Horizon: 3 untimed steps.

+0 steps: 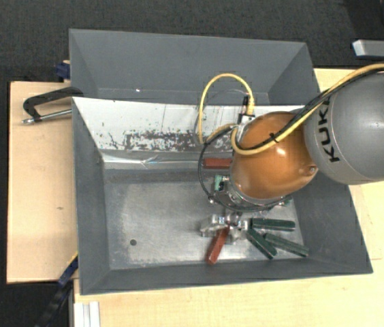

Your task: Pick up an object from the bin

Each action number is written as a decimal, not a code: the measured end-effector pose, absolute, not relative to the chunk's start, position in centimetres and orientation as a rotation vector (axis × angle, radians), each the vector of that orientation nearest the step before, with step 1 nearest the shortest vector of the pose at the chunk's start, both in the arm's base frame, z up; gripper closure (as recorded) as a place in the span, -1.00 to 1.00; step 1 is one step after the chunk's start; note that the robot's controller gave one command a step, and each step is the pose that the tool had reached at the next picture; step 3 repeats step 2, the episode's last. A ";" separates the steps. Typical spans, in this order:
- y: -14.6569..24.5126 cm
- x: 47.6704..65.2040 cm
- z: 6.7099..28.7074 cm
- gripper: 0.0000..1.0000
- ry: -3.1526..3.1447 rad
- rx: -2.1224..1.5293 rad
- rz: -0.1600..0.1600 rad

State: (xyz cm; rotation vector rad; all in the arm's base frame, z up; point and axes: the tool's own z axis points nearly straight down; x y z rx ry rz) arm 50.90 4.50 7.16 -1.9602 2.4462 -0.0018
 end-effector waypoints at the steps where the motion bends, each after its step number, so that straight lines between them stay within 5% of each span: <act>1: 4.5 50.9 7.2 1.00 2.446 -1.960 -0.002; 2: 4.4 50.4 22.8 1.00 2.487 -1.908 -0.003; 3: 4.4 50.4 22.8 1.00 2.487 -1.908 -0.003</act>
Offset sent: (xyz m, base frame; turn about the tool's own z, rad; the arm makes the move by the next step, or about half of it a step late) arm -0.0065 -0.0021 0.1543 0.0389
